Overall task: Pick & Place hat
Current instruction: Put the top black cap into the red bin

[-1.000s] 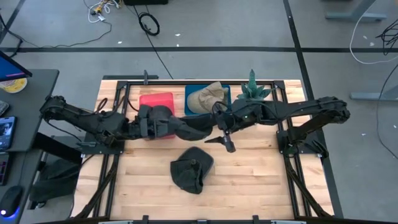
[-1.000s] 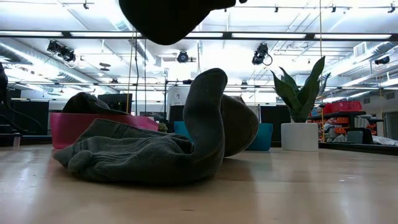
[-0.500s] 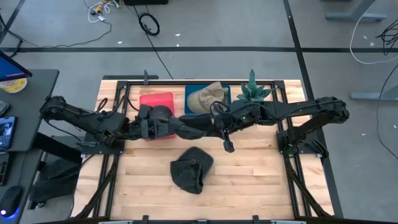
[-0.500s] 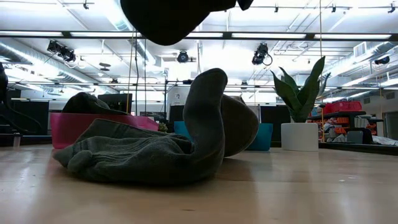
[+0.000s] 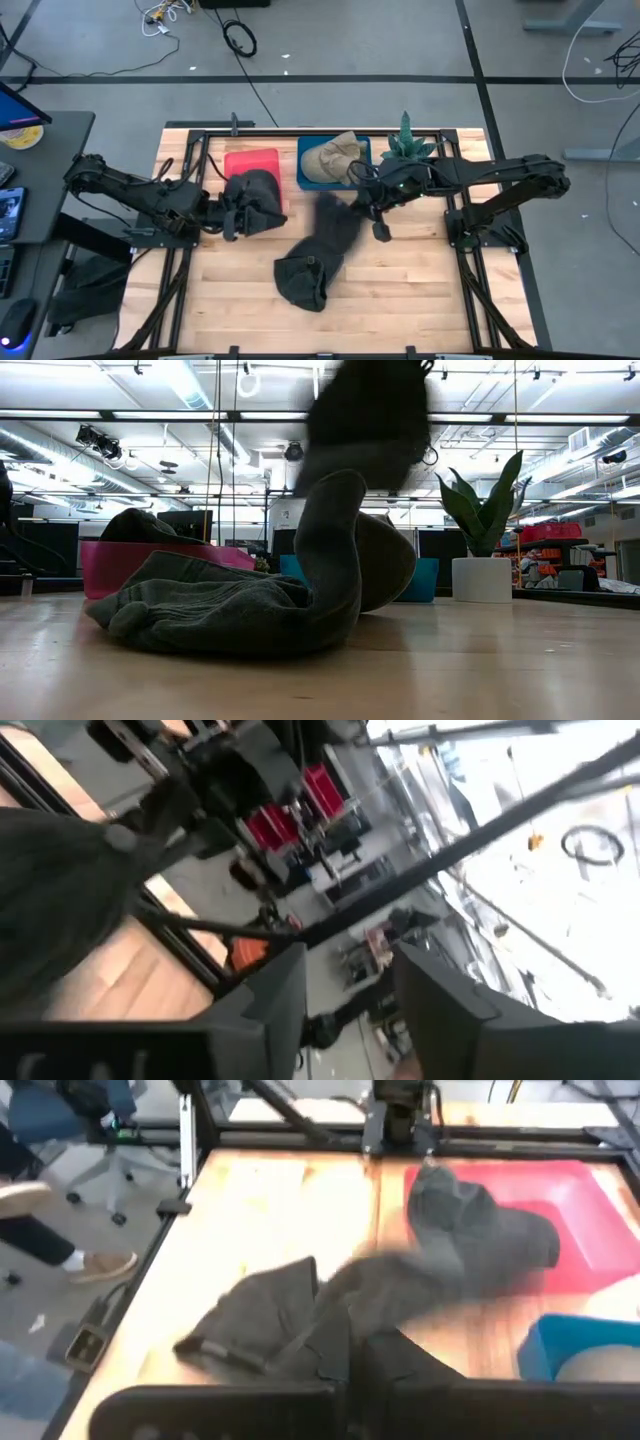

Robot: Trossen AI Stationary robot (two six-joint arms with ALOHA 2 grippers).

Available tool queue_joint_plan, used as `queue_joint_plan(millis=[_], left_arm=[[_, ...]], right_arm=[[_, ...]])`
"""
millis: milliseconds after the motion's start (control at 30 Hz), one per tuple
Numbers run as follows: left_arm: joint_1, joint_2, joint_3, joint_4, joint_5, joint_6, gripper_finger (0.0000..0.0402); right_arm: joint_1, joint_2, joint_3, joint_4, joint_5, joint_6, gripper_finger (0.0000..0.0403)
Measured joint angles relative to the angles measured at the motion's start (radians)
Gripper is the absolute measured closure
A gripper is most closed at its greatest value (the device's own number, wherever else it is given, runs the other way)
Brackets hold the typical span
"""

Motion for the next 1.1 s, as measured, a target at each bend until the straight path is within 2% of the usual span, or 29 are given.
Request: queue_joint_plan(millis=[100, 333, 667, 933, 1100], left_arm=[[0.000, 0.000, 0.000, -0.038, 0.013, 0.003, 0.0214], [0.029, 0.009, -0.001, -0.129, 0.028, 0.103, 0.0168], [0.105, 0.020, -0.001, -0.090, 0.070, 0.380, 0.0156], [0.192, 0.090, 0.000, -0.058, 0.254, 0.421, 0.0156], [0.241, 0.106, 0.000, -0.046, 0.333, 0.422, 0.0156]], right_arm=[[0.000, -0.017, 0.000, -0.036, -0.050, -0.016, 0.0401], [0.000, -0.023, 0.000, -0.107, -0.279, -0.035, 0.0402], [-0.001, -0.022, 0.000, -0.074, -0.589, 0.110, 0.0403], [0.000, -0.022, 0.003, -0.011, -0.613, 0.204, 0.0403], [0.000, 0.007, 0.082, -0.011, -0.612, 0.236, 0.0403]])
